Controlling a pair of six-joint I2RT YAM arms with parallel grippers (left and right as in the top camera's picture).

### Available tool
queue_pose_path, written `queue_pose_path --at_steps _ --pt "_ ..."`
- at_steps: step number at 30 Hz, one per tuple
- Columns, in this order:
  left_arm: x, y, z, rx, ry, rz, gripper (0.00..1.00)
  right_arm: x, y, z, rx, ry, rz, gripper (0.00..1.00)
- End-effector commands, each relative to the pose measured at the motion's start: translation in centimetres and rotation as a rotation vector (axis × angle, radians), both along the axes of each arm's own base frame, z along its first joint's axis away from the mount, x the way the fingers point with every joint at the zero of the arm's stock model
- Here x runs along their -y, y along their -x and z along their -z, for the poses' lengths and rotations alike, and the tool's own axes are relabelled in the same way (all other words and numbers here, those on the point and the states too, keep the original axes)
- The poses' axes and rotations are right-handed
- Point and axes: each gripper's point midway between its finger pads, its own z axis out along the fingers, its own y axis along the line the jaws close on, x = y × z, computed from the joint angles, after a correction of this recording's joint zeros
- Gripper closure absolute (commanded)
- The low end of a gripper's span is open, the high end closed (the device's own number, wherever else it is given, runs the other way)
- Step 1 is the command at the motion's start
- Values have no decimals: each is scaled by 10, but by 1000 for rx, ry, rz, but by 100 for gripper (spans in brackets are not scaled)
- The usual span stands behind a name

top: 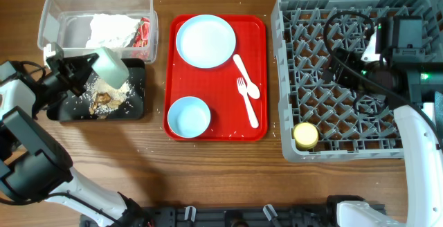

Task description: Sort waste into correct bins and load items into the dishwasher rack

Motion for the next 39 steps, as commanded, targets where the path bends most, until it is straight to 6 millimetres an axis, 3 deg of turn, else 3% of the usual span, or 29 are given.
queue_pose_path --at_steps 1,3,5,9,12,14,21,25,26,29,32,34,36,39 --pt "18 0 -10 -74 95 44 96 4 -4 -7 25 24 -1 0" --pt "35 0 -26 -29 53 83 96 4 -4 -7 25 24 0 0" --pt "57 -4 -43 25 -102 121 96 4 -4 -7 25 24 0 0" --pt "110 -14 -42 44 -574 147 96 4 -5 -8 29 23 2 0" --pt "152 -22 -18 44 -909 172 96 4 -6 -8 31 22 2 0" --pt "191 -18 12 19 -1124 234 96 4 -5 -8 29 22 2 0" --pt "268 13 84 16 -1462 439 96 4 -5 -8 30 22 2 0" --pt "279 23 112 1 -1560 497 96 4 -5 -8 29 23 1 0" --pt "281 25 116 -1 -1566 509 89 4 -5 -8 29 23 1 0" --pt "282 24 116 3 -1565 505 82 4 -5 -8 29 22 1 0" --pt "281 23 116 5 -1564 501 80 4 -5 -8 30 22 1 0" --pt "281 23 111 13 -1561 496 76 4 -6 -8 31 22 1 0" --pt "282 22 98 38 -1552 475 62 -1 -8 -10 45 -4 -15 0" --pt "282 21 64 91 -1531 425 50 -19 -16 -15 79 -86 -66 0"
